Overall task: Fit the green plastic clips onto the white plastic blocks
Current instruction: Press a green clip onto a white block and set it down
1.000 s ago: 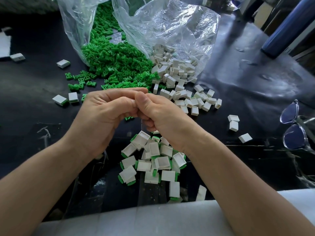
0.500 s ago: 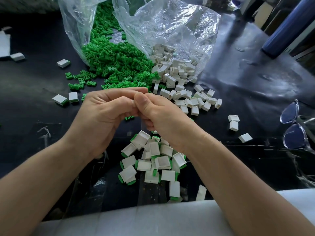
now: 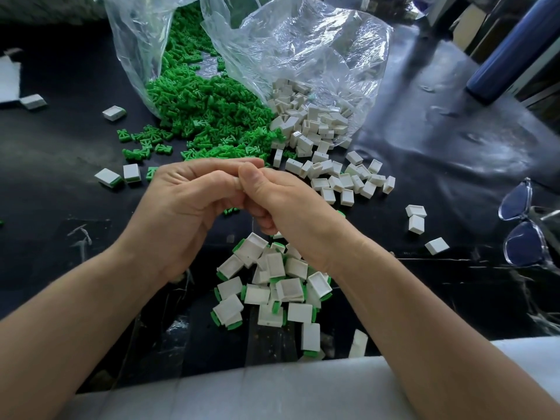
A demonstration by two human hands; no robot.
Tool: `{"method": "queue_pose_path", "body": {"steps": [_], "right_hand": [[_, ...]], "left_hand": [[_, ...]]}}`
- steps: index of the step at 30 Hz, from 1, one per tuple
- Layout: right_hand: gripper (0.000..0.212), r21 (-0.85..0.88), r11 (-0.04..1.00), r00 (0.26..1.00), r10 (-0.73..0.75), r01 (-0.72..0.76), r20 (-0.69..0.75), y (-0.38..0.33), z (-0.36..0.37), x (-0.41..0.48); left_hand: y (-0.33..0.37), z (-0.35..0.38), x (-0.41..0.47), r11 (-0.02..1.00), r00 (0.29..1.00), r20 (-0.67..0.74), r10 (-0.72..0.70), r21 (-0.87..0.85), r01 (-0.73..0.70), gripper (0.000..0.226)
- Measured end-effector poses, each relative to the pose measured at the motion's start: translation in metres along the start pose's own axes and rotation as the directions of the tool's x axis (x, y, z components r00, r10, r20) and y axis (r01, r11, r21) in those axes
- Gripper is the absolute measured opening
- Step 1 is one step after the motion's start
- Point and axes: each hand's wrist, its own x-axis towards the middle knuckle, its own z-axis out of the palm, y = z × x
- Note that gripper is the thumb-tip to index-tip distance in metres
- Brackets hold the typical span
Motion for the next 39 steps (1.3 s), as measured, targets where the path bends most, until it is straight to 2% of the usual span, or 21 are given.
{"method": "queue_pose_path", "body": {"steps": [5, 9, 11, 13, 15, 21, 28, 31, 34, 36, 39], "right_hand": [[0.045, 0.091, 0.996, 0.999, 0.0, -0.004, 0.048, -0.003, -0.003, 0.0], [0.057, -0.153, 0.988, 0.992, -0.001, -0.019, -0.129, 0.001, -0.017, 0.006], [0.045, -0.272, 0.962, 0.954, -0.075, -0.006, -0.29, 0.006, -0.026, 0.01], [0.029, -0.439, 0.898, 0.882, -0.177, -0.038, -0.438, 0.014, -0.037, 0.017], [0.019, -0.545, 0.831, 0.83, -0.223, -0.111, -0.51, 0.021, -0.046, 0.023], [0.032, -0.696, 0.676, 0.829, -0.228, -0.244, -0.511, 0.035, -0.05, 0.037], [0.024, -0.762, 0.593, 0.855, -0.225, -0.26, -0.467, 0.04, -0.046, 0.041], [0.022, -0.741, 0.634, 0.856, -0.237, -0.221, -0.459, 0.037, -0.047, 0.039], [0.019, -0.679, 0.729, 0.843, -0.307, -0.09, -0.442, 0.029, -0.043, 0.032], [0.02, -0.598, 0.801, 0.841, -0.337, 0.02, -0.423, 0.023, -0.036, 0.026], [0.019, -0.472, 0.868, 0.863, -0.349, 0.151, -0.365, 0.017, -0.026, 0.02]], "left_hand": [[0.0, -0.001, 0.002, 0.999, 1.0, -0.008, -0.022, 0.04, 0.022, 0.022], [0.002, -0.006, 0.005, 0.991, 0.996, -0.087, -0.024, 0.127, 0.035, 0.022], [0.003, -0.005, 0.004, 0.987, 0.997, -0.074, -0.021, 0.159, 0.033, 0.021], [0.003, -0.003, 0.001, 0.981, 0.999, -0.015, -0.032, 0.193, 0.034, 0.016], [0.003, -0.001, -0.002, 0.975, 0.997, 0.057, -0.056, 0.219, 0.042, 0.013], [0.003, -0.002, -0.008, 0.952, 0.951, 0.279, -0.135, 0.304, 0.046, 0.023], [0.005, -0.002, -0.004, 0.962, 0.984, 0.144, -0.107, 0.264, 0.066, 0.011], [0.004, -0.001, -0.002, 0.962, 0.997, -0.011, -0.076, 0.26, 0.077, 0.021], [0.001, -0.005, 0.004, 0.96, 0.985, -0.167, -0.036, 0.27, 0.081, 0.014], [-0.001, -0.009, 0.006, 0.952, 0.976, -0.216, -0.016, 0.294, 0.081, 0.02], [-0.002, -0.011, 0.006, 0.938, 0.976, -0.218, -0.001, 0.339, 0.077, 0.028]]}}
